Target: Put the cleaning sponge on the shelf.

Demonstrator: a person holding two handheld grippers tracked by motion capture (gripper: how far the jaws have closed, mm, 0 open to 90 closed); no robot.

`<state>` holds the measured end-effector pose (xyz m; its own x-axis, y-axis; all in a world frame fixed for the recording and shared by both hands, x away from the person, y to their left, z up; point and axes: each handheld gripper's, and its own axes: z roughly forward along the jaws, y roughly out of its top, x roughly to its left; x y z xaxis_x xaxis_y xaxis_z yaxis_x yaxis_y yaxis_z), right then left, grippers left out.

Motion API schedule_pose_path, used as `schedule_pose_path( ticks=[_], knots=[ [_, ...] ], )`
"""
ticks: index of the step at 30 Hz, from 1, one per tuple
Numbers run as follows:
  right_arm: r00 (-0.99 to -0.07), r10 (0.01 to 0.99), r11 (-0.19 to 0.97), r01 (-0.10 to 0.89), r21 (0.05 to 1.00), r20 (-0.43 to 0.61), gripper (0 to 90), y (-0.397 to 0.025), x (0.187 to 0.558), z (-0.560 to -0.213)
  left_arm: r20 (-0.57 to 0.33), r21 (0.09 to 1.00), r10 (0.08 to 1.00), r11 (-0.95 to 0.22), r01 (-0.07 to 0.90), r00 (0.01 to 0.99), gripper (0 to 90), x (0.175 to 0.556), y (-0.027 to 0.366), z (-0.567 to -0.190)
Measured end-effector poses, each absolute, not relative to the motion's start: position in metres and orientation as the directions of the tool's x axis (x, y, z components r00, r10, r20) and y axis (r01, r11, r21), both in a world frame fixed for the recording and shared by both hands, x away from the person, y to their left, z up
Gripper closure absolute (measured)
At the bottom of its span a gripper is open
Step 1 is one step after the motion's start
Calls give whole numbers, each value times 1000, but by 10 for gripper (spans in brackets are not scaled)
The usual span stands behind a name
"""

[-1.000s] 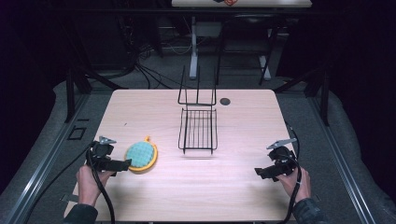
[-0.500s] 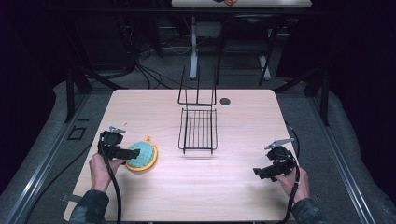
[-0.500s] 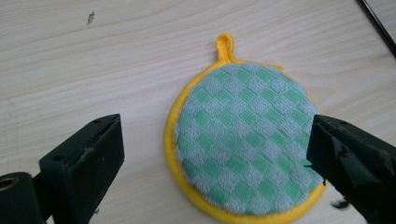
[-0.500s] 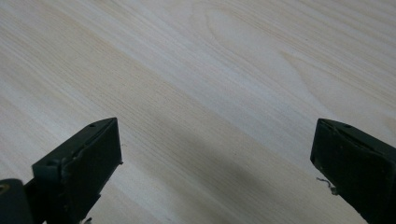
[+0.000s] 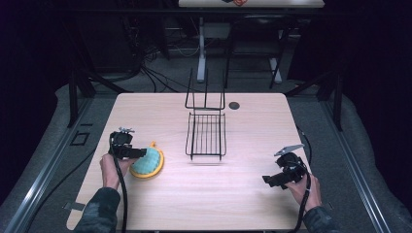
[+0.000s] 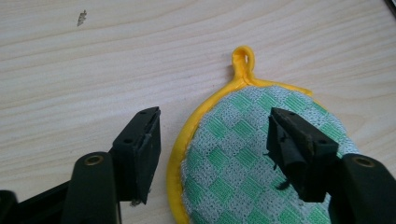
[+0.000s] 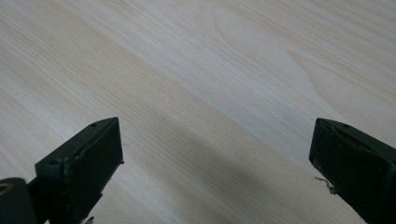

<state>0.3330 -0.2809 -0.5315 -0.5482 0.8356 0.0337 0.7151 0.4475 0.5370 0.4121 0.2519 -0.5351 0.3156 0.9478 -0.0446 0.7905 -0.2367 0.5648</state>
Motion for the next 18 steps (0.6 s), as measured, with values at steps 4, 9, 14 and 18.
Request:
schedule_pose_path(
  ticks=[4,9,14,18],
  knots=[
    [-553,832,457,714,530,27,21,-280,333,-532,-49,552,946,-241,798,319,414,413,251,-538],
    [-556,831,457,704,543,22,21,-281,333,-531,-85,543,942,-229,808,324,472,413,254,-541],
    [-556,831,460,712,530,27,21,-282,333,-532,-113,541,941,-212,814,320,547,413,255,-544],
    [-557,830,460,712,531,28,22,-281,333,-532,-113,544,942,-208,813,317,587,412,254,-545]
  ],
)
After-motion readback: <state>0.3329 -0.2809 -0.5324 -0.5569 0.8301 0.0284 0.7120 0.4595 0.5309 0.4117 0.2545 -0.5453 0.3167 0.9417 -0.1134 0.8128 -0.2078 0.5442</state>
